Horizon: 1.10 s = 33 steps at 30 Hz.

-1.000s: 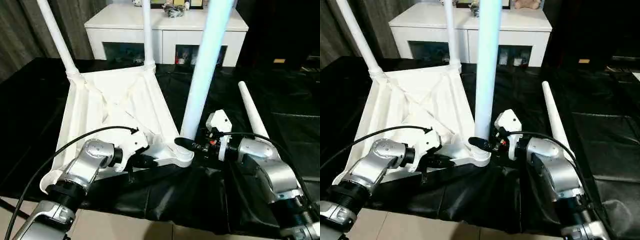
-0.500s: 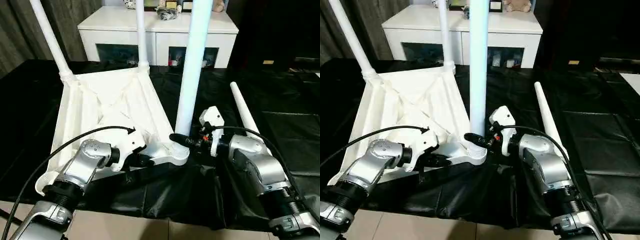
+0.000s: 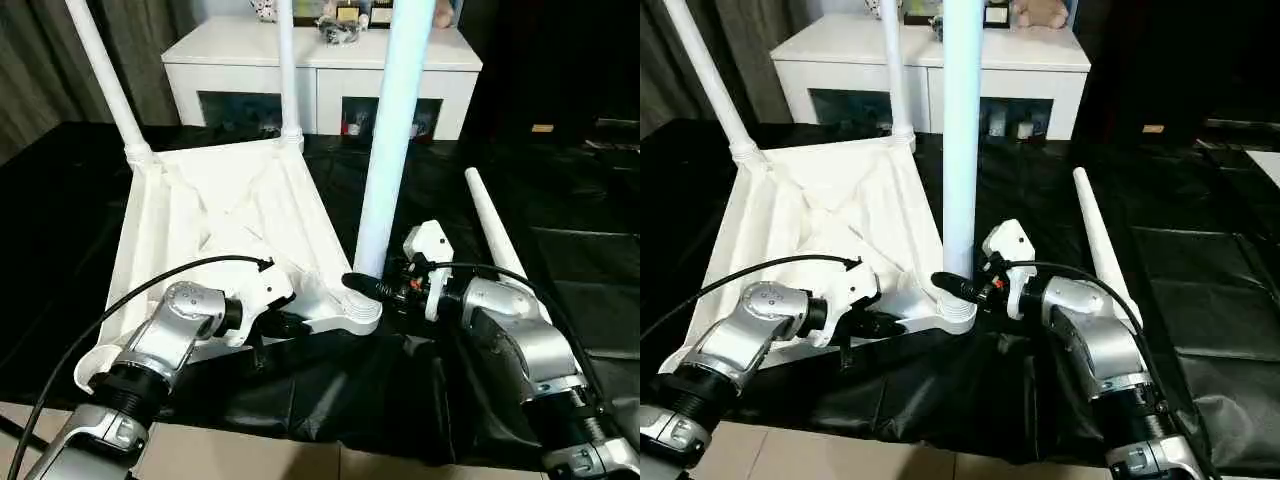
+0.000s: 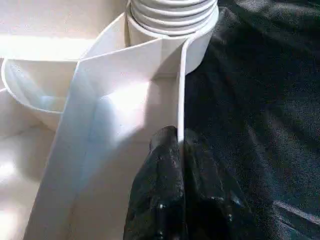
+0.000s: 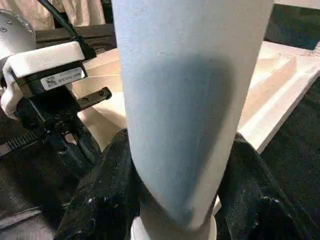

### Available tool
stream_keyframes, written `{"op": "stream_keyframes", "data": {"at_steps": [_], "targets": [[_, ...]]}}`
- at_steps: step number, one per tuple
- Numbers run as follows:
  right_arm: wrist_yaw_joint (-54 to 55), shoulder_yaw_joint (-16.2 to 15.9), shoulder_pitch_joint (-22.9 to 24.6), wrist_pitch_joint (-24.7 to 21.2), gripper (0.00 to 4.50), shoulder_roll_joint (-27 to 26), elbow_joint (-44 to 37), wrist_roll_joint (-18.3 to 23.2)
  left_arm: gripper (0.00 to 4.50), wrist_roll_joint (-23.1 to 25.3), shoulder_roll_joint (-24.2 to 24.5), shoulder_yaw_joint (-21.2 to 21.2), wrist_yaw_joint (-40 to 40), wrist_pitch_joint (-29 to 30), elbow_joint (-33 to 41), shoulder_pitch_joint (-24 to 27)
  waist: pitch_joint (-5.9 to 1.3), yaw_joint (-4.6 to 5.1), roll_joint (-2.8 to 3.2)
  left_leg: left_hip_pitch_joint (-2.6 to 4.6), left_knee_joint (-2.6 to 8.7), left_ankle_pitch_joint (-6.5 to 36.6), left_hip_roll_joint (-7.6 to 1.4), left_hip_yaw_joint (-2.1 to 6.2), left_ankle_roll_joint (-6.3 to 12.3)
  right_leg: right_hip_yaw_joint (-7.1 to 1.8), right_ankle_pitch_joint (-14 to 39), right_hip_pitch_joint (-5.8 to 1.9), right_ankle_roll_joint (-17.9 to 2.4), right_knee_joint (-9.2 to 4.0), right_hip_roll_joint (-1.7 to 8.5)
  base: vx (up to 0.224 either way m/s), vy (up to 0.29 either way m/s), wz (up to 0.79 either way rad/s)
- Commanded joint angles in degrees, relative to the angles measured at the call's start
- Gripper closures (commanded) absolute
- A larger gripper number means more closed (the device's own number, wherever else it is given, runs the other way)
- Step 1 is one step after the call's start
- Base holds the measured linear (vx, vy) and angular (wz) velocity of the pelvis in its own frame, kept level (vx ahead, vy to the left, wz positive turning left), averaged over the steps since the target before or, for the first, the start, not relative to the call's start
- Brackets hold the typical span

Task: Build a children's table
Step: Rotate leg to tighten

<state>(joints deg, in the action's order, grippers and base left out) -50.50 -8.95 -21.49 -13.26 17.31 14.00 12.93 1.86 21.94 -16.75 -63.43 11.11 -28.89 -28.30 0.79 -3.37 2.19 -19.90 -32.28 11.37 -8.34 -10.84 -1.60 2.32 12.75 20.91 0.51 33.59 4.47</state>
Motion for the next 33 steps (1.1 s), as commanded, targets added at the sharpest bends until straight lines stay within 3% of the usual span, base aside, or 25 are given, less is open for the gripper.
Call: {"op": "stream_keyframes", "data": {"at_steps": [1,6,7,9,11,12,13,14,15,16,18,19,20,23,24,28,33], "targets": [[-0.8,-5.8,6.1,-5.2,2.68,-0.5,6.7,-3.4,4.50,-0.7,-0.5,1.2,2.8,-0.1,0.1,-0.5,-0.55,0.06,0.07,0.63,5.54,26.1,-5.38,2.93,-2.45,-3.21,21.3,0.28,-9.7,-5.30,4.95,0.000,0.000,0.00],[5.2,-3.7,4.3,-3.4,2.68,-2.9,8.9,-4.4,4.50,-0.9,-0.8,2.0,3.5,-0.2,-0.7,-0.6,-0.38,0.19,0.00,0.63,5.65,27.5,-5.31,3.05,-2.85,-3.33,25.0,0.61,-8.7,-5.66,5.14,0.000,0.000,0.00],[13.1,-1.0,1.9,-2.5,2.68,-5.6,12.9,-5.6,4.50,-0.7,-1.8,2.9,6.5,-0.1,-1.9,-0.9,-0.36,0.46,-0.04,0.59,5.68,28.0,-5.24,3.18,-3.57,-3.25,26.2,0.78,-8.6,-5.68,5.22,0.000,0.000,0.00],[15.6,-0.1,1.1,-2.5,2.68,-6.4,14.2,-5.8,4.50,-0.4,-2.1,3.1,7.7,-0.1,-2.3,-1.0,-0.36,1.32,0.00,-0.04,6.02,29.4,-5.11,3.88,-4.35,-2.82,29.2,0.29,-7.4,-5.50,5.27,0.000,0.000,0.00],[20.1,1.4,-0.5,-2.1,2.68,-7.8,16.9,-6.3,4.50,0.4,-3.2,3.3,10.7,0.7,-2.7,-1.2,-0.44,1.64,0.15,0.11,6.06,30.0,-5.20,3.92,-4.45,-2.86,28.1,0.49,-7.0,-5.60,5.17,0.000,0.000,0.00],[28.3,3.3,-3.9,-1.0,2.68,-9.8,22.2,-7.6,4.50,1.2,-7.1,4.7,18.7,5.4,-2.4,-1.7,-0.16,2.07,0.14,0.37,6.07,31.3,-5.13,3.71,-4.81,-2.87,28.8,0.87,-7.4,-5.73,5.10,0.000,0.000,0.00],[30.2,3.6,-4.7,-0.6,2.69,-10.2,23.4,-7.9,4.50,1.2,-8.3,5.2,20.8,6.7,-2.4,-1.9,-0.05,2.30,0.02,0.44,5.96,32.0,-4.97,3.81,-4.98,-2.75,30.6,0.97,-7.3,-5.95,5.15,0.000,0.000,0.00],[33.0,4.2,-6.0,0.1,2.69,-11.1,25.2,-8.2,4.50,1.1,-10.6,6.3,24.7,8.7,-2.6,-2.5,-0.43,2.38,-0.36,0.48,5.71,31.1,-4.84,3.97,-4.79,-2.72,31.7,0.66,-6.7,-6.02,5.34,0.000,0.000,0.00],[34.5,4.7,-6.8,0.5,2.69,-11.7,26.3,-8.0,4.50,1.1,-12.1,7.0,27.5,9.5,-3.2,-3.1,-0.63,2.24,-0.39,0.12,5.73,28.3,-4.85,3.85,-3.99,-2.84,28.5,0.42,-6.9,-5.91,5.27,0.000,0.000,0.00],[36.4,5.3,-7.8,0.8,2.69,-12.5,27.7,-7.8,4.50,1.1,-13.9,7.6,30.5,9.9,-4.3,-3.9,-0.67,2.20,-0.88,-0.03,5.56,26.4,-4.77,3.43,-3.10,-2.85,24.9,0.53,-7.6,-5.86,4.95,0.000,0.000,0.00],[39.9,6.6,-9.8,1.2,2.69,-14.2,30.9,-7.4,4.50,1.2,-17.1,8.5,35.7,9.6,-7.0,-5.9,-0.38,2.16,-0.72,0.58,5.27,27.0,-4.51,2.85,-2.23,-2.98,24.4,1.16,-8.9,-6.31,4.78,0.000,0.000,0.00],[42.0,7.1,-10.9,1.2,2.69,-15.1,32.7,-7.5,4.50,1.5,-18.7,8.7,38.4,9.2,-8.4,-7.0,-0.62,2.06,-0.66,0.69,5.12,26.9,-4.35,2.86,-2.06,-2.93,24.4,1.12,-9.0,-6.20,4.86,0.000,0.000,0.00],[43.8,7.4,-11.9,1.3,2.69,-15.8,34.3,-7.7,4.50,1.5,-20.2,8.6,39.9,9.1,-9.0,-7.9,-0.72,1.82,-1.24,0.35,5.21,25.6,-4.44,2.91,-1.42,-2.84,23.2,0.63,-8.8,-6.15,4.85,0.000,0.000,0.00],[47.6,7.7,-14.4,2.3,2.69,-17.0,38.8,-8.1,4.50,1.9,-23.0,8.2,41.0,10.6,-8.0,-8.9,-0.81,1.36,-1.10,-0.12,5.23,21.7,-4.61,2.67,-0.48,-2.78,17.0,0.19,-9.7,-5.55,4.86,0.000,0.000,0.00],[48.2,7.9,-14.9,2.5,2.69,-17.2,39.7,-8.1,4.50,2.0,-23.4,8.0,41.0,10.9,-7.6,-8.9,-0.82,1.31,-1.18,-0.06,5.06,20.7,-4.55,2.41,0.26,-2.75,16.3,0.13,-10.6,-5.47,4.96,0.000,0.000,0.00],[49.9,9.1,-16.9,3.6,2.69,-18.0,43.0,-8.2,4.50,2.2,-24.0,7.6,41.0,12.2,-6.4,-8.3,-0.90,1.21,-1.18,-0.13,5.15,20.8,-4.66,2.48,0.76,-2.61,19.1,0.10,-9.5,-5.68,4.98,0.000,0.000,0.00],[49.6,10.5,-18.6,6.1,2.69,-18.6,46.0,-8.0,4.50,2.3,-22.3,7.7,41.4,11.7,-8.0,-8.3,-1.06,1.24,-1.22,-0.16,5.22,20.5,-4.68,2.35,0.64,-2.48,15.0,-0.01,-10.1,-5.39,4.83,0.000,0.000,0.00]]}}
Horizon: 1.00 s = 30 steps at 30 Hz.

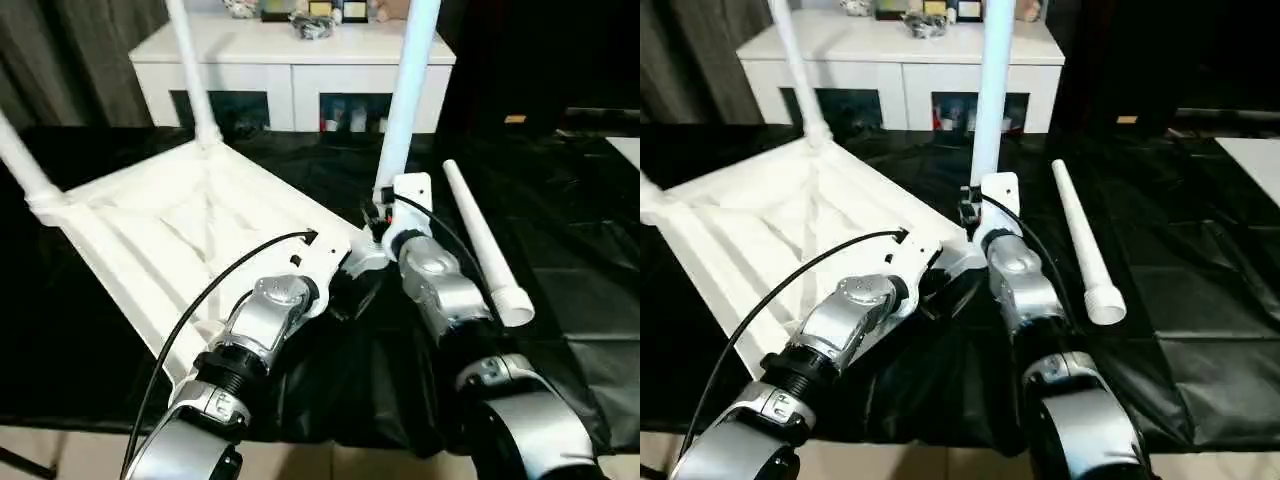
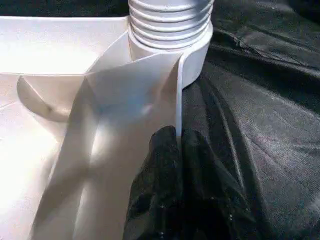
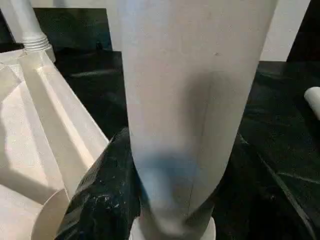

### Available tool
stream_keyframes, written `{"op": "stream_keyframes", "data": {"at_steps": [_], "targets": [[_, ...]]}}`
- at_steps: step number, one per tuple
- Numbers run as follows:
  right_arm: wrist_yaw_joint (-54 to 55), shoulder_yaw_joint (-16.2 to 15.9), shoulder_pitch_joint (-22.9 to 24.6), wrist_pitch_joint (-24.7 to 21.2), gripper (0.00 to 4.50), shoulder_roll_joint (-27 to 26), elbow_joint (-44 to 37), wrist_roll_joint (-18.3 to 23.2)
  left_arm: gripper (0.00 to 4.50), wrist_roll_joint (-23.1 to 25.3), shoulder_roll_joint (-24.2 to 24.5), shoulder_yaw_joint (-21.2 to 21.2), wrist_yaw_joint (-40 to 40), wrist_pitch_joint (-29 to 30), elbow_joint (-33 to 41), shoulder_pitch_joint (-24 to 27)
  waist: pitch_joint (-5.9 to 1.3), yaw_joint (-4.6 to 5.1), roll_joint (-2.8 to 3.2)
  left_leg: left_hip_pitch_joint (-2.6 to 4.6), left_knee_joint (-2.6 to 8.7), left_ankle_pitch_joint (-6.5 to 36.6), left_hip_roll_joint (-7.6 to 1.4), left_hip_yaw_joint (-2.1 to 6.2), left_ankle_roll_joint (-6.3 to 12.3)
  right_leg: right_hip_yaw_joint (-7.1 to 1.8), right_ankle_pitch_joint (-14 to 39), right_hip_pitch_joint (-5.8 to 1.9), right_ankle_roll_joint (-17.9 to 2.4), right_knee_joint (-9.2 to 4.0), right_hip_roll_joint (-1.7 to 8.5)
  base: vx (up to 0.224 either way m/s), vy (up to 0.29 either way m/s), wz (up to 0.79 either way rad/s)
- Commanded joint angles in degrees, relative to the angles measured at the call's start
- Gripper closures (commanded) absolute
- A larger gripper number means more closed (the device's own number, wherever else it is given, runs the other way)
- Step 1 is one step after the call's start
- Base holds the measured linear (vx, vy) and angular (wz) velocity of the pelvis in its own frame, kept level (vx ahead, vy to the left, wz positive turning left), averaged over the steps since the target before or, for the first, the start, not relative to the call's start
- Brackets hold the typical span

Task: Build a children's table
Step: Rotate leg to tighten

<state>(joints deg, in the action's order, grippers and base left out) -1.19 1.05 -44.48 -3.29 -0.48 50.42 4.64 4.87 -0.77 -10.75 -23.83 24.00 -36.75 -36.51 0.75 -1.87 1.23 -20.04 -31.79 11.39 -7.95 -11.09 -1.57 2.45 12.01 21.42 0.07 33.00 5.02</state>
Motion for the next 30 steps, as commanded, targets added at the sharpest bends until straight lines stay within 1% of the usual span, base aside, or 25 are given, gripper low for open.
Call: {"op": "stream_keyframes", "data": {"at_steps": [1,2,4,6,7,8,10,11,12,13,14,15,16,17,18,19,20,22,23,25,26,27,28,29,30], "targets": [[0.3,0.5,4.4,-3.9,2.69,-0.8,9.6,0.3,4.50,-0.7,0.4,1.7,1.8,-1.2,-0.1,-0.1,-0.93,-0.14,-0.34,-0.02,4.77,21.2,-5.07,2.62,0.54,-2.61,17.2,-0.49,-9.6,-4.94,4.30,0.000,0.000,0.00],[-1.3,1.0,4.2,-3.2,2.69,-1.0,9.6,1.1,4.50,-0.6,0.6,1.8,1.7,-1.3,-0.2,-0.1,-0.94,-0.18,-0.19,0.03,4.76,21.7,-5.06,2.63,0.49,-2.61,17.9,-0.43,-9.4,-5.00,4.34,0.000,0.000,0.00],[-2.5,1.3,4.1,-2.7,2.69,-1.2,9.6,1.6,4.50,-0.6,0.8,1.8,1.7,-1.3,-0.3,-0.2,-0.92,-0.06,-0.30,-0.01,4.83,22.5,-5.09,2.73,0.24,-2.60,19.4,-0.43,-9.1,-5.10,4.32,0.000,0.000,0.00],[-5.5,1.2,3.5,-1.0,2.13,-1.1,7.6,2.2,4.50,-0.5,2.3,1.7,0.2,-1.8,-0.1,-0.2,-1.00,-0.07,0.03,0.07,4.89,22.8,-5.15,2.80,-0.03,-2.62,18.9,-0.34,-8.9,-5.09,4.27,0.000,0.000,0.00],[-6.6,1.2,3.3,-0.5,1.99,-1.0,6.9,2.2,4.50,-0.5,2.8,1.6,-0.4,-2.1,0.0,-0.1,-1.05,-0.04,-0.09,0.01,4.88,22.6,-5.16,2.78,-0.02,-2.62,18.2,-0.42,-9.0,-5.04,4.26,0.000,0.000,0.00],[-8.5,1.1,3.4,-0.2,1.96,-0.6,5.2,2.6,4.50,-0.6,3.7,1.6,-1.4,-2.4,0.4,0.1,-1.18,0.01,0.05,-0.24,4.80,21.3,-5.12,2.81,0.39,-2.61,15.5,-0.70,-9.6,-4.69,4.21,0.000,0.000,0.00],[-11.5,0.6,3.9,-0.5,1.78,0.2,1.5,3.3,4.50,-0.9,5.4,1.4,-3.8,-3.7,1.1,0.5,-1.54,-0.18,-0.07,-0.51,4.45,17.7,-5.17,2.58,1.42,-2.60,10.0,-1.09,-11.2,-4.24,4.39,0.000,0.000,0.00],[-12.5,0.5,4.0,-0.7,1.65,0.5,0.3,3.4,4.50,-1.0,5.9,1.2,-4.8,-4.3,1.4,0.6,-1.83,-0.22,-0.33,-0.72,3.85,12.5,-5.11,2.31,3.80,-2.38,3.1,-1.48,-13.2,-3.34,4.21,0.000,0.000,0.00],[-12.8,0.4,4.1,-0.8,1.58,0.6,0.0,3.5,4.50,-1.0,6.1,1.1,-5.0,-4.5,1.5,0.6,-1.73,-0.38,-0.25,-0.78,3.61,10.9,-5.01,2.16,4.83,-2.38,1.4,-1.42,-13.8,-3.28,4.30,0.000,0.000,0.00],[-14.9,0.1,4.7,-1.1,1.53,1.3,-2.3,3.8,4.50,-1.0,7.2,0.6,-6.9,-5.2,2.0,0.9,-1.82,-0.47,-0.16,-0.91,3.37,9.2,-4.92,2.10,5.84,-2.35,-0.2,-1.59,-14.4,-3.07,4.41,0.000,0.000,0.00],[-17.1,-0.5,5.5,-1.8,1.45,2.3,-5.0,4.1,4.50,-1.4,8.3,0.3,-9.2,-5.6,2.7,1.4,-2.11,-0.79,0.22,-0.92,2.87,5.5,-5.07,1.97,7.60,-2.31,-4.6,-1.68,-15.2,-2.55,4.56,0.000,0.000,0.00],[-19.2,-1.0,6.4,-2.2,1.45,3.3,-7.4,4.2,4.50,-1.7,9.2,0.0,-11.0,-5.2,3.4,1.8,-2.35,-0.69,0.19,-1.08,2.36,1.9,-5.05,1.92,9.24,-2.21,-10.0,-1.66,-16.2,-1.83,4.34,0.000,0.000,0.00],[-22.3,-1.9,7.9,-3.5,1.32,4.8,-11.2,4.8,4.50,-2.2,10.6,-0.6,-14.1,-5.5,4.4,2.5,-2.41,-1.19,0.19,-1.10,1.88,-0.7,-5.12,1.81,10.88,-2.05,-14.0,-1.63,-16.6,-1.37,4.27,0.000,0.000,0.00],[-24.1,-2.4,8.9,-4.3,1.15,5.8,-13.5,5.2,4.50,-2.6,11.4,-0.9,-16.2,-5.6,5.1,3.0,-2.60,-1.42,0.38,-0.91,1.61,-2.4,-5.22,1.78,12.05,-1.89,-16.3,-1.46,-17.1,-1.04,4.15,0.000,0.000,0.00],[-27.3,-3.1,10.4,-5.1,1.08,7.3,-16.6,5.9,4.50,-2.7,12.7,-1.6,-18.4,-5.9,5.9,3.6,-2.61,-1.44,0.62,-0.91,1.49,-3.0,-5.24,1.79,12.41,-1.84,-16.8,-1.36,-17.4,-0.90,4.04,0.000,0.000,0.00],[-30.2,-3.8,11.8,-6.1,1.08,8.8,-19.4,6.7,4.50,-3.0,14.1,-2.3,-20.8,-6.1,6.8,4.3,-2.60,-1.62,0.48,-0.99,1.35,-3.8,-5.38,1.76,12.92,-1.77,-17.3,-1.37,-17.5,-0.77,3.96,0.000,0.000,0.00],[-32.2,-4.2,12.9,-6.8,0.95,9.9,-21.4,7.1,4.50,-3.2,15.2,-2.7,-22.3,-5.8,7.5,4.9,-2.52,-1.87,0.65,-0.89,1.32,-3.9,-5.36,1.80,13.18,-1.67,-17.0,-1.38,-17.5,-0.77,3.87,0.000,0.000,0.00],[-38.8,-6.7,16.2,-7.4,0.78,13.9,-26.8,7.8,4.50,-4.4,18.5,-4.3,-28.7,-7.1,10.2,6.7,-2.28,-2.32,0.72,-0.73,1.50,-1.7,-5.70,1.75,12.47,-1.65,-12.9,-1.17,-16.9,-1.03,3.86,0.000,0.000,0.00],[-39.0,-6.8,16.3,-7.4,0.72,14.0,-27.0,7.9,4.50,-4.4,18.6,-4.3,-29.0,-7.1,10.3,6.8,-2.28,-2.32,0.72,-0.68,1.52,-1.3,-5.75,1.71,11.98,-1.66,-12.0,-1.18,-17.0,-0.98,3.84,0.000,0.000,0.00],[-41.0,-7.4,17.2,-7.6,0.62,15.2,-28.3,8.0,4.50,-4.9,19.6,-4.6,-30.7,-7.1,11.2,7.3,-2.03,-2.38,0.92,-0.55,1.76,1.7,-5.81,1.52,9.61,-1.75,-8.1,-0.92,-17.7,-1.27,3.78,0.000,0.000,0.00],[-41.6,-7.6,17.4,-7.6,0.51,15.6,-28.6,8.0,4.50,-5.1,19.9,-4.8,-31.5,-7.6,11.6,7.5,-1.95,-2.38,0.92,-0.60,1.86,2.7,-5.81,1.53,8.95,-1.77,-6.9,-0.96,-17.7,-1.33,3.79,0.000,0.000,0.00],[-45.7,-8.8,18.8,-7.8,0.42,17.8,-30.4,8.2,4.50,-6.1,22.0,-5.9,-36.1,-8.9,14.0,8.7,-1.82,-2.60,0.96,-0.54,2.03,5.2,-5.86,1.55,7.60,-1.80,-4.0,-0.99,-17.4,-1.63,3.89,0.000,0.000,0.00],[-45.7,-8.8,18.8,-7.8,0.31,17.8,-30.4,8.2,4.50,-6.1,22.0,-5.9,-36.1,-8.9,14.0,8.7,-1.72,-2.78,1.02,-0.48,2.27,6.7,-6.05,1.56,6.25,-1.91,-2.1,-1.00,-16.7,-1.64,3.88,0.000,0.000,0.00],[-48.1,-9.6,19.7,-8.3,0.31,19.2,-32.1,8.2,4.50,-6.6,23.1,-6.4,-38.4,-9.2,15.5,9.3,-1.65,-2.78,1.08,-0.36,2.31,7.4,-6.00,1.47,5.61,-1.98,-1.6,-0.82,-16.7,-1.69,3.79,0.000,0.000,0.00],[-50.1,-10.5,20.7,-9.4,0.08,20.6,-34.1,8.3,4.50,-6.9,24.2,-6.9,-40.1,-9.5,16.9,9.8,-1.66,-3.25,1.06,-0.13,2.32,8.5,-6.04,1.53,4.64,-1.99,-1.1,-0.86,-16.2,-1.73,3.67,0.000,0.000,0.00]]}}
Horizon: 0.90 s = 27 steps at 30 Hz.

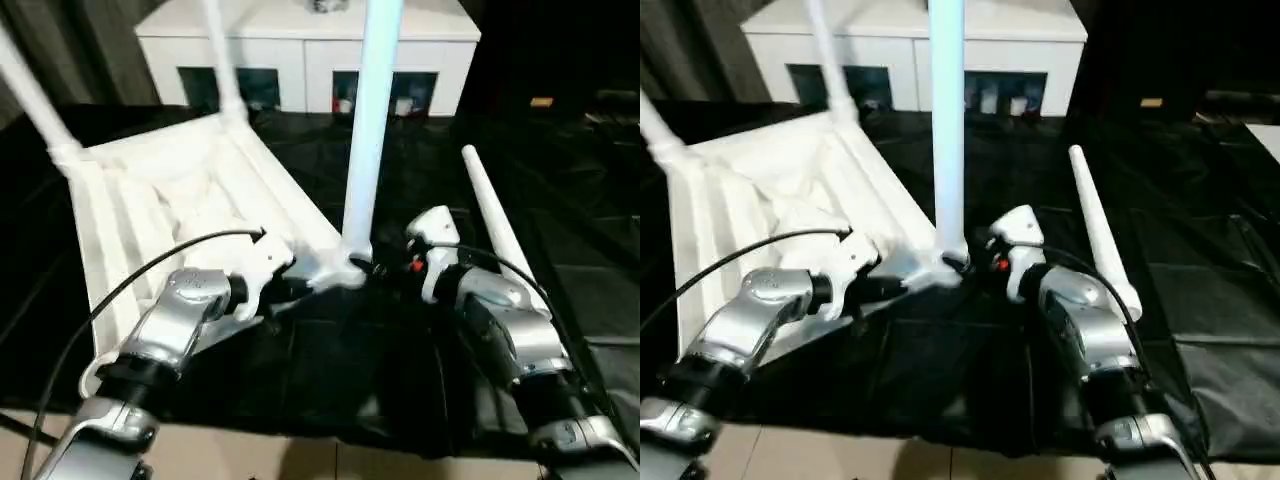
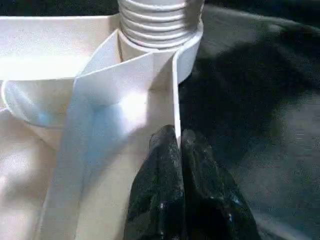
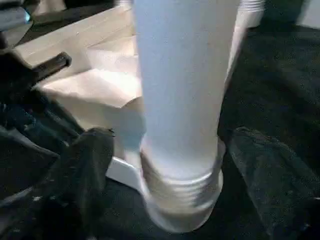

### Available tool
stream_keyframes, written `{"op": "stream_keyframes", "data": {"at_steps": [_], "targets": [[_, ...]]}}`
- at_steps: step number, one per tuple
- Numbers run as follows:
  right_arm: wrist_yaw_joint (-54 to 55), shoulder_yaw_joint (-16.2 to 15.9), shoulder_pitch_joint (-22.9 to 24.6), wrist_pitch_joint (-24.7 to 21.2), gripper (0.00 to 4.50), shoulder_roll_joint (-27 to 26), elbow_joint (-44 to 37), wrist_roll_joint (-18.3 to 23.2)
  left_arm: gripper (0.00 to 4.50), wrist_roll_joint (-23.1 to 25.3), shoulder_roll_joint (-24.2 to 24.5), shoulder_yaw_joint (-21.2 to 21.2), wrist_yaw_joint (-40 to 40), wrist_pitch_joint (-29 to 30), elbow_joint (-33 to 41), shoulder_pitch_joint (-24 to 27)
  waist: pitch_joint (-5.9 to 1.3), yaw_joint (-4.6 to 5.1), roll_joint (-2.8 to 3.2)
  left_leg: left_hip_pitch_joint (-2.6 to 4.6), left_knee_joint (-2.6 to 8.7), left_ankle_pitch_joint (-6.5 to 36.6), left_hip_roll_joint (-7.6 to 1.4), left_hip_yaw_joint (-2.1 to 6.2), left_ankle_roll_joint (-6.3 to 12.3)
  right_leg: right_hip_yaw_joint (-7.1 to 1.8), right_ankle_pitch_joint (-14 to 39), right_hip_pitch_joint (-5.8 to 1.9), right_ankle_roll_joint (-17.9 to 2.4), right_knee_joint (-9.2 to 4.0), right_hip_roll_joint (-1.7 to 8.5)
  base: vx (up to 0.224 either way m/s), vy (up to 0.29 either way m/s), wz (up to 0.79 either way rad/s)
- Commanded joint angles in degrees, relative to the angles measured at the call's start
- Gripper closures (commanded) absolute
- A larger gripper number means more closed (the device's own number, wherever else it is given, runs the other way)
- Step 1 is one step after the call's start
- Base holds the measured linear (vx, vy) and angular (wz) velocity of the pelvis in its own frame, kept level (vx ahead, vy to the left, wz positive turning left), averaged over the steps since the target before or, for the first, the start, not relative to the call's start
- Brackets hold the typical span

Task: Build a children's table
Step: Rotate leg to tighten

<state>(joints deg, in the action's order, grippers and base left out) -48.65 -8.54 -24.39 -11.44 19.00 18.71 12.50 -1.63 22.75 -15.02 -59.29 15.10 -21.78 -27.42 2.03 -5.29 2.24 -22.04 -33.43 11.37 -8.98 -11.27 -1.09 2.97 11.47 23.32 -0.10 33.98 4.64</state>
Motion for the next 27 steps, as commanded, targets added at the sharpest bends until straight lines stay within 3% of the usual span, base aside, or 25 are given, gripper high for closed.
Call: {"op": "stream_keyframes", "data": {"at_steps": [1,5,8,12,13,15,18,27], "targets": [[-4.9,-1.9,1.2,-2.5,0.08,2.5,-3.8,0.8,4.50,-0.6,1.1,-2.6,-5.1,-0.7,2.5,0.9,-2.85,-0.08,0.04,1.93,3.99,9.0,-4.99,1.58,3.77,-2.54,-0.6,-2.66,-15.9,-2.59,3.90,0.000,0.000,0.00],[-8.3,-3.6,1.7,-3.5,0.08,4.4,-4.6,0.5,4.50,-0.7,1.2,-2.4,-5.0,-0.7,2.8,0.8,-2.72,-0.20,-0.10,1.63,4.18,11.2,-4.84,1.53,2.03,-2.69,3.5,-2.74,-15.2,-2.96,4.42,0.000,0.000,0.00],[-8.1,-4.1,0.1,-1.4,0.08,3.7,-0.9,-1.8,4.50,-1.1,1.1,-2.5,-5.6,-0.4,3.7,0.9,-2.78,0.04,-0.40,1.66,4.19,11.5,-4.73,1.62,0.88,-2.65,5.0,-2.62,-14.5,-3.03,4.39,0.000,0.000,0.00],[-8.3,-4.2,-1.1,0.2,0.08,3.4,1.5,-2.1,4.50,-1.4,1.2,-2.6,-5.8,-0.3,4.3,1.2,-3.17,0.07,-0.44,1.57,3.59,7.4,-4.55,1.52,2.43,-2.55,-1.0,-2.82,-15.5,-2.30,4.30,0.000,0.000,0.00],[-8.2,-4.2,-1.3,0.5,0.34,3.4,1.8,-2.2,4.50,-1.6,1.3,-2.7,-5.8,-0.2,4.5,1.3,-3.27,-0.01,-0.41,1.53,3.39,5.8,-4.51,1.48,3.25,-2.49,-2.9,-2.84,-15.8,-2.11,4.27,0.000,0.000,0.00],[-7.8,-4.2,-1.5,0.9,0.42,3.3,2.4,-2.4,4.50,-1.7,1.4,-2.7,-6.0,-0.1,4.7,1.4,-3.39,-0.19,-0.40,1.44,3.11,4.0,-4.45,1.43,4.39,-2.43,-5.0,-2.92,-16.3,-1.87,4.26,0.000,0.000,0.00],[-7.3,-4.0,-2.2,1.9,0.76,2.2,4.3,-2.8,4.50,-1.7,1.4,-2.7,-6.0,0.0,4.7,1.4,-3.44,-0.30,-0.48,1.32,2.97,3.6,-4.43,1.44,5.32,-2.33,-5.3,-2.99,-16.6,-1.75,4.26,0.000,0.000,0.00],[-6.7,-4.1,-3.1,4.5,1.50,0.7,7.8,-4.0,4.50,-1.8,1.4,-2.7,-5.8,0.3,5.1,1.5,-3.20,-0.25,-0.41,1.51,3.22,7.6,-4.54,1.51,3.28,-2.37,0.9,-2.86,-15.9,-2.14,4.24,0.000,0.000,0.00]]}}
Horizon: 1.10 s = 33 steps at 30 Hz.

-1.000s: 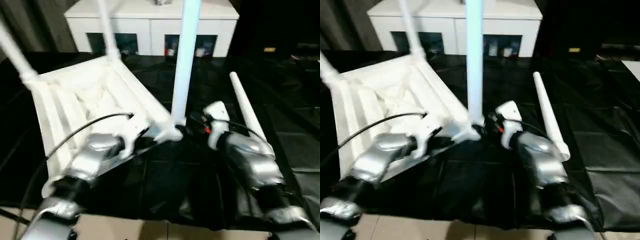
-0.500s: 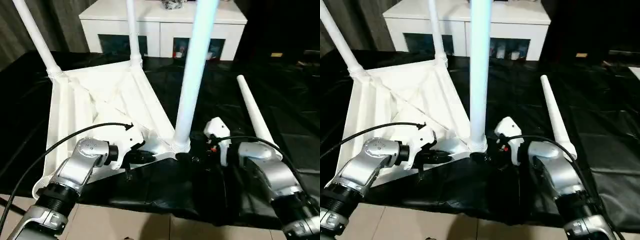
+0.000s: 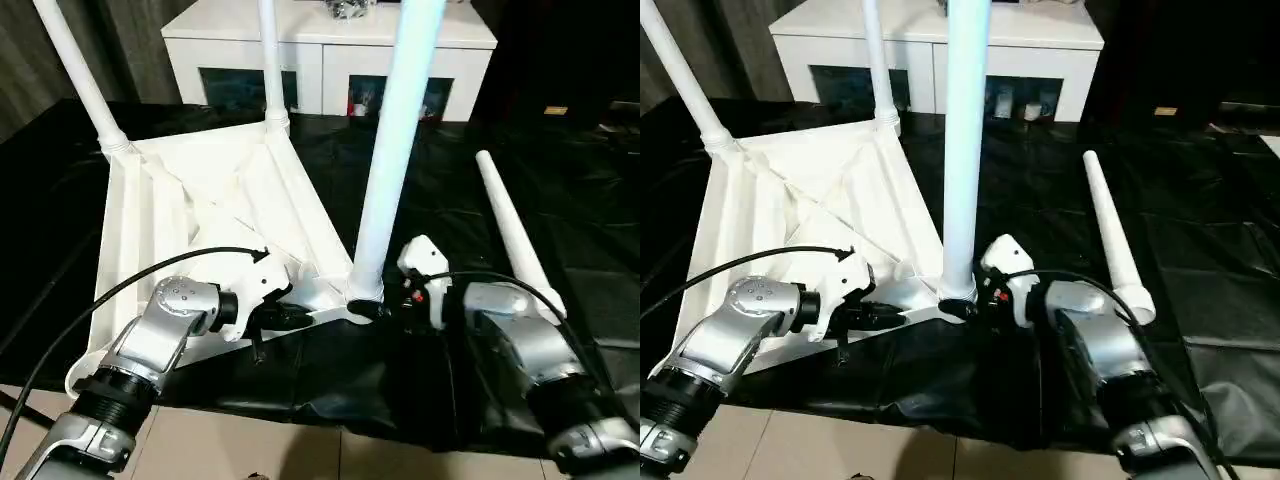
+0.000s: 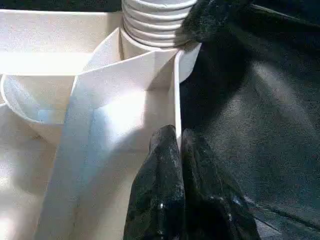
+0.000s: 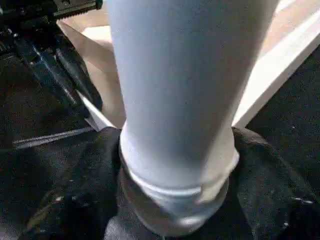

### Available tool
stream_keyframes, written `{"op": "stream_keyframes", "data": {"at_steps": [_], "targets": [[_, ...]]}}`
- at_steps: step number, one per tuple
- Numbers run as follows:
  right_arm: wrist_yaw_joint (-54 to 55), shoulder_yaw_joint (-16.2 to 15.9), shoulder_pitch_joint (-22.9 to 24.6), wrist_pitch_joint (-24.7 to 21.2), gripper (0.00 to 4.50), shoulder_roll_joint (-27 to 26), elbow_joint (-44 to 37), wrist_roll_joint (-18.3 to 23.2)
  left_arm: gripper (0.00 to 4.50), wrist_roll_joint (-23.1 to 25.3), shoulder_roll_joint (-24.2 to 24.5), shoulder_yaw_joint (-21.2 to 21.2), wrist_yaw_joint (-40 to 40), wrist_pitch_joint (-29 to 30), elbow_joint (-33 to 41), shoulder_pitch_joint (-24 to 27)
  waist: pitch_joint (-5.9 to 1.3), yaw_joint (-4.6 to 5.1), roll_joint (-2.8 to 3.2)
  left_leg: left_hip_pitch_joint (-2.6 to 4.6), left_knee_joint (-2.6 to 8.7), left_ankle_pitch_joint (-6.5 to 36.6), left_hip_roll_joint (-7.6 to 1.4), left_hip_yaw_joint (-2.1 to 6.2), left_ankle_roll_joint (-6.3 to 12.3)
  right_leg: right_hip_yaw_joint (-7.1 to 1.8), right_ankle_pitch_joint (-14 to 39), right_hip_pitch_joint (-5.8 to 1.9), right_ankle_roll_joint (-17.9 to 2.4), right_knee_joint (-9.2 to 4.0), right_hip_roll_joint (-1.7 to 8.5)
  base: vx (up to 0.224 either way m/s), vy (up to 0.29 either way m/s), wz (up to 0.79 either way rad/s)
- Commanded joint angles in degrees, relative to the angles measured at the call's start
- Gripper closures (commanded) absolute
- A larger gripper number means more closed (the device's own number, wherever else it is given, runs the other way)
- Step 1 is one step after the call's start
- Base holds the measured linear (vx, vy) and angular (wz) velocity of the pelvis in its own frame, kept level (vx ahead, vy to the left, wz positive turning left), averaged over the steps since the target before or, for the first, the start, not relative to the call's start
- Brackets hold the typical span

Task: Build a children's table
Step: Rotate leg to tighten

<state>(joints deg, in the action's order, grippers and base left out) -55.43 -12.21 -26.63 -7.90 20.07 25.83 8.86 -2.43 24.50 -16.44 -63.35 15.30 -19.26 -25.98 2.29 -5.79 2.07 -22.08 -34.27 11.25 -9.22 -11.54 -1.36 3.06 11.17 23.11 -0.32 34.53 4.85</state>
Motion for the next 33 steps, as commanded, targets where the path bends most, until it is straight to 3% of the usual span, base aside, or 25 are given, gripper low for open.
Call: {"op": "stream_keyframes", "data": {"at_steps": [1,9,12,16,18,19,21,22,23,24,25,27,32,33], "targets": [[0.0,-0.4,-0.8,1.1,1.58,-0.4,0.8,-0.4,4.50,-1.1,-0.3,-1.3,-1.7,0.2,2.6,0.1,-3.48,0.26,-0.22,1.49,4.01,7.6,-4.27,1.78,3.52,-2.46,1.0,-2.63,-15.6,-2.65,4.02,0.000,0.000,0.00],[0.9,0.2,-0.4,2.9,1.77,-1.9,3.4,-0.9,4.50,-1.1,-0.2,-1.2,-1.9,0.5,2.7,0.4,-3.46,0.66,-0.24,1.41,3.99,8.3,-4.20,1.85,3.30,-2.47,2.0,-2.65,-15.6,-2.65,4.03,0.000,0.000,0.00],[6.2,1.4,0.4,2.0,1.78,-3.5,6.2,-1.6,4.50,-0.9,-1.6,-0.9,0.5,1.6,1.6,0.6,-3.41,0.85,-0.22,1.38,4.01,8.5,-4.18,1.85,3.16,-2.50,2.4,-2.59,-15.8,-2.73,4.08,0.000,0.000,0.00],[15.0,3.2,0.8,-0.9,1.78,-6.8,8.7,-2.5,4.50,0.5,-6.1,0.3,8.2,2.9,-2.1,-0.3,-2.99,1.41,-0.28,1.58,4.56,13.4,-4.10,2.02,0.84,-2.65,9.1,-2.48,-14.5,-3.57,4.08,0.000,0.000,0.00],[20.9,4.2,0.6,-2.4,1.78,-9.2,10.0,-3.2,4.50,1.2,-9.5,1.6,14.2,3.7,-5.2,-1.6,-2.39,1.86,-0.29,1.88,5.02,17.7,-4.07,2.16,-0.72,-2.69,15.0,-2.15,-13.3,-4.26,4.03,0.000,0.000,0.00],[24.5,5.0,0.5,-3.5,1.78,-10.7,10.7,-3.4,4.50,1.4,-11.3,2.4,17.4,4.4,-6.8,-2.3,-2.07,2.18,-0.40,2.49,5.21,22.5,-3.92,2.49,-2.30,-2.75,23.6,-1.90,-10.9,-5.14,4.36,0.000,0.000,0.00],[28.9,5.5,-0.1,-4.2,1.78,-12.4,11.8,-4.2,4.50,1.8,-13.4,3.6,21.8,5.2,-9.0,-3.6,-1.79,2.81,-0.48,2.78,5.42,25.8,-3.73,2.78,-3.23,-2.70,29.0,-1.58,-8.8,-5.71,4.21,0.000,0.000,0.00],[33.7,6.2,-1.0,-4.9,1.78,-14.3,13.3,-4.7,4.50,2.3,-15.6,4.6,26.5,5.8,-11.3,-5.0,-1.78,2.88,-0.31,3.05,5.39,26.7,-3.69,2.94,-3.70,-2.70,30.5,-1.36,-8.2,-5.88,4.31,0.000,0.000,0.00],[43.5,8.3,-3.0,-5.8,1.78,-18.3,16.6,-5.0,4.50,3.3,-19.4,6.1,34.7,5.6,-15.9,-7.7,-1.86,3.14,-0.58,3.34,5.30,28.0,-3.41,3.18,-3.81,-2.46,33.5,-1.37,-6.7,-6.28,4.35,0.000,0.000,0.00],[43.9,8.4,-3.1,-5.8,1.78,-18.4,16.8,-4.9,4.50,3.4,-19.6,6.1,35.0,5.6,-16.1,-7.8,-1.66,3.42,-0.52,3.29,5.33,28.3,-3.30,3.12,-3.86,-2.50,34.6,-1.09,-6.2,-6.51,4.27,0.000,0.000,0.00],[47.0,9.2,-3.9,-5.8,1.78,-19.8,18.0,-4.7,4.50,3.7,-20.6,6.1,36.9,5.1,-17.6,-8.6,-1.97,3.62,-0.39,3.66,5.43,29.1,-3.22,3.45,-3.87,-2.21,34.7,-1.05,-5.1,-6.80,4.23,0.000,0.000,0.00],[53.4,9.9,-6.1,-4.7,1.78,-22.8,20.8,-5.9,4.50,5.3,-23.0,5.8,40.5,3.5,-21.1,-10.5,-2.30,3.87,-0.30,2.78,5.99,27.1,-3.33,3.55,-3.12,-2.14,29.4,-1.85,-5.4,-6.53,4.23,0.000,0.000,0.00],[54.7,10.5,-7.3,-2.8,1.78,-24.6,22.7,-6.1,4.50,6.3,-23.3,5.2,41.3,3.1,-22.6,-11.4,-2.48,3.76,-0.21,2.55,6.08,24.9,-3.36,3.09,-1.56,-2.46,23.1,-1.77,-7.5,-6.27,4.31,0.000,0.000,0.00],[53.1,11.1,-7.3,-2.0,1.43,-24.9,22.4,-5.1,4.50,6.4,-23.1,5.3,41.2,3.1,-22.7,-11.3,-2.49,3.79,-0.32,2.50,6.08,24.9,-3.36,3.05,-1.30,-2.48,22.8,-1.84,-7.7,-6.22,4.34,0.000,0.000,0.00]]}}
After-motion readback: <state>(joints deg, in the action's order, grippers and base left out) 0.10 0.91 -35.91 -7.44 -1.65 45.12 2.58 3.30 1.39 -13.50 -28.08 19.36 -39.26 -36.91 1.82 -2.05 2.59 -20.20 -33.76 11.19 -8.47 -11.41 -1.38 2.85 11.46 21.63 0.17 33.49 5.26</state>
